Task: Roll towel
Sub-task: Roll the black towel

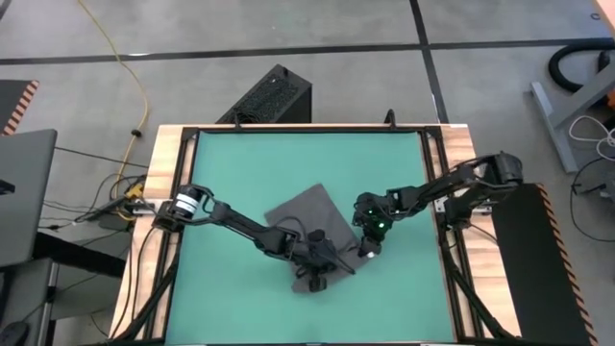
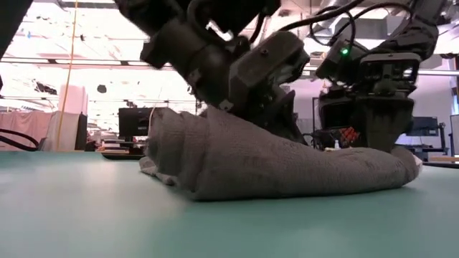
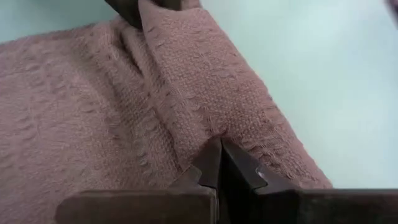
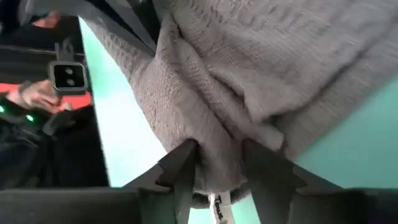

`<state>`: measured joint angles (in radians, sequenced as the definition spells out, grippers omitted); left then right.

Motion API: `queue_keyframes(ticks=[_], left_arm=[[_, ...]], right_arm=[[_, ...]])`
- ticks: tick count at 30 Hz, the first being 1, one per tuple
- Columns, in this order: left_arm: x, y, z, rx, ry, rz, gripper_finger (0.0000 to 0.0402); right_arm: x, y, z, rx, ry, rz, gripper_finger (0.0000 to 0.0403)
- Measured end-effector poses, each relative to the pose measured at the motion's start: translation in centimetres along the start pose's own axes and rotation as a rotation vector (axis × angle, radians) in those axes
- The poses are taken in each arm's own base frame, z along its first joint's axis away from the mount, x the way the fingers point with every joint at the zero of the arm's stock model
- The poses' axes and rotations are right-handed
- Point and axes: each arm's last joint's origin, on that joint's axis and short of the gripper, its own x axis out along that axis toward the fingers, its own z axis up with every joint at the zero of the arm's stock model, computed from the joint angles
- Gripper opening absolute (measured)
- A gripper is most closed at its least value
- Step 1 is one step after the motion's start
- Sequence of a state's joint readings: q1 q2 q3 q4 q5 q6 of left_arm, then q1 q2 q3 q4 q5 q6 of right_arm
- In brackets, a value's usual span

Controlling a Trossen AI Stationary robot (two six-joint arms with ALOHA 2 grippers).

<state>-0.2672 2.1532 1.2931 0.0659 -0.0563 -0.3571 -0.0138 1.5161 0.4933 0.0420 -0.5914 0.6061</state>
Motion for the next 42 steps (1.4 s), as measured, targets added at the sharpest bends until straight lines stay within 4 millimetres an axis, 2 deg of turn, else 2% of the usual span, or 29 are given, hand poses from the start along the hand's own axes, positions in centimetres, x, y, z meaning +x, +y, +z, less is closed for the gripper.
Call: queue_keyframes(ticks=[5,9,12,17,22,27,33,39,42], left_arm=[[0.3,0.8,-2.2,-0.063,-0.081,-0.054,0.0000],[0.3,1.4,-4.0,-0.101,-0.152,-0.088,0.0000],[0.1,1.8,-5.2,-0.106,-0.167,-0.092,0.0000],[0.0,1.9,-5.4,-0.107,-0.173,-0.099,0.0000],[0.0,1.8,-5.3,-0.115,-0.169,-0.107,0.0000],[0.0,1.8,-5.3,-0.126,-0.166,-0.111,0.0000],[0.1,1.8,-5.2,-0.134,-0.161,-0.121,0.0000],[0.1,1.8,-5.2,-0.139,-0.157,-0.124,0.0000],[0.1,1.8,-5.2,-0.139,-0.156,-0.125,0.0000]], right_arm=[[-2.8,1.0,-0.5,-0.056,-0.043,-0.010,0.0178],[-4.6,2.9,-1.5,-0.278,-0.067,0.015,0.0178],[-4.5,4.5,-2.9,-0.521,-0.085,-0.008,0.0177],[-3.2,7.5,-5.1,-1.038,-0.133,-0.067,0.0178],[-1.9,9.7,-6.4,-1.318,-0.276,-0.243,0.0178],[-0.1,9.3,-6.7,-1.363,-0.246,-0.355,0.0179],[1.9,7.8,-5.3,-1.333,-0.263,-0.544,0.0179],[4.0,6.1,-4.7,-1.323,-0.180,-0.552,0.0178],[4.6,5.3,-4.8,-1.219,-0.147,-0.535,0.0162]])
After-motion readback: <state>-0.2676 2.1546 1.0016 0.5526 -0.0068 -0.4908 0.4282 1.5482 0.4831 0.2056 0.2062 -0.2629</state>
